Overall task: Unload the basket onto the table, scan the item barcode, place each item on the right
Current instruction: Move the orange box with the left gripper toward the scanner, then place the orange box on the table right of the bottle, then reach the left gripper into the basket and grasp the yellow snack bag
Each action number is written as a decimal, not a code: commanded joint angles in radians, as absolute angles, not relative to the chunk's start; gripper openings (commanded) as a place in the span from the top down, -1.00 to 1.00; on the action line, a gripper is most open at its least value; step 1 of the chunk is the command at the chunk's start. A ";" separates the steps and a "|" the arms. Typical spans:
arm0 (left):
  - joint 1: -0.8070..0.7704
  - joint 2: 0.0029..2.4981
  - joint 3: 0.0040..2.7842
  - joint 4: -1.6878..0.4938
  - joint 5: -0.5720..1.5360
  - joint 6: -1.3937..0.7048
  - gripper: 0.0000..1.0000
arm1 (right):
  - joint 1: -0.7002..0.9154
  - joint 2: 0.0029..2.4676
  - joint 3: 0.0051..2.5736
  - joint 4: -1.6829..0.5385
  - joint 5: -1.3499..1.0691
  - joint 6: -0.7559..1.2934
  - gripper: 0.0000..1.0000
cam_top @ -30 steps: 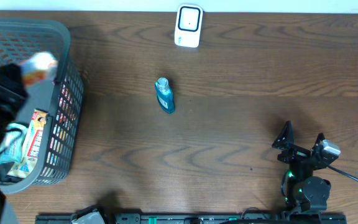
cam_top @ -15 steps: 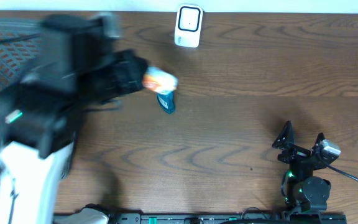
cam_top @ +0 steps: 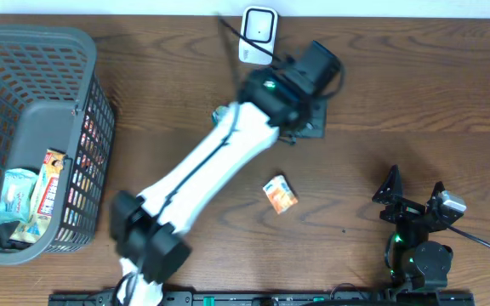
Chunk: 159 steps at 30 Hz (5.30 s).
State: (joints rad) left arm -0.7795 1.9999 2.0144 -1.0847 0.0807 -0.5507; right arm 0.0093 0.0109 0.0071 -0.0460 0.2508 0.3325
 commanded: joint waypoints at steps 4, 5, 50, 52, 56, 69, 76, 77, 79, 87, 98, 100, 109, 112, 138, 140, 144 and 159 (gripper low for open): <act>-0.817 2.108 2.008 -1.093 0.017 -0.556 0.86 | 0.006 0.007 0.006 -0.051 0.253 0.336 -0.98; -0.821 2.108 2.008 -1.108 -0.009 -0.559 0.85 | 0.006 0.007 0.006 -0.051 0.253 0.336 -0.99; -0.891 2.108 1.490 -0.825 0.076 -1.269 -0.49 | 0.006 0.007 0.006 -0.051 0.253 0.336 -0.99; -0.892 2.108 1.490 -0.816 0.076 -1.269 -0.11 | 0.006 0.007 0.006 -0.051 0.253 0.336 -0.99; -0.892 2.108 1.490 -0.807 0.075 -1.265 0.32 | 0.006 0.006 0.006 -0.051 0.253 0.336 -0.99; -0.801 2.108 1.492 -0.640 -0.038 -0.840 0.31 | 0.006 0.007 0.006 -0.051 0.253 0.336 -0.98; -0.743 2.108 1.492 -0.627 -0.038 -0.704 0.13 | 0.006 0.007 0.006 -0.051 0.253 0.336 -0.99; -0.743 2.108 1.492 -0.628 -0.037 -0.695 0.04 | 0.006 0.007 0.006 -0.051 0.253 0.336 -0.98; -0.756 2.108 1.492 -0.627 -0.035 -0.680 -0.28 | 0.006 0.007 0.006 -0.051 0.253 0.336 -0.98; -0.826 2.091 1.582 -0.752 -0.035 -0.657 -0.70 | 0.006 0.007 0.006 -0.051 0.253 0.336 -0.99; -0.819 1.735 1.729 -0.882 -0.069 -0.438 -0.93 | 0.006 0.007 0.006 -0.051 0.253 0.336 -0.99; -0.808 1.642 1.729 -0.888 -0.147 -0.437 -0.99 | 0.006 0.007 0.006 -0.051 0.253 0.336 -0.99; -0.529 1.245 1.729 -0.897 -0.458 -0.352 -0.96 | 0.006 0.007 0.006 -0.051 0.253 0.336 -0.99; -0.278 1.175 1.729 -0.918 -0.457 -0.387 -0.96 | 0.006 0.007 0.006 -0.051 0.253 0.336 -0.99; 0.534 1.663 1.642 -1.390 -0.197 -1.345 -0.96 | 0.006 0.007 0.006 -0.051 0.253 0.336 -0.98; 0.534 1.679 1.602 -1.360 -0.210 -1.382 -0.96 | 0.006 0.007 0.006 -0.051 0.253 0.336 -0.99; 0.534 1.698 1.509 -1.240 -0.211 -1.394 -0.96 | 0.006 0.007 0.006 -0.051 0.253 0.336 -0.98; 0.550 1.719 1.152 -0.831 -0.210 -1.480 -0.96 | 0.006 0.007 0.006 -0.051 0.253 0.336 -0.99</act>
State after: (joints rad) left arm 0.5392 1.7107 1.2163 -0.8829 -0.1886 -1.4525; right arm 0.0093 0.0113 0.0071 -0.0463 0.2504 0.3325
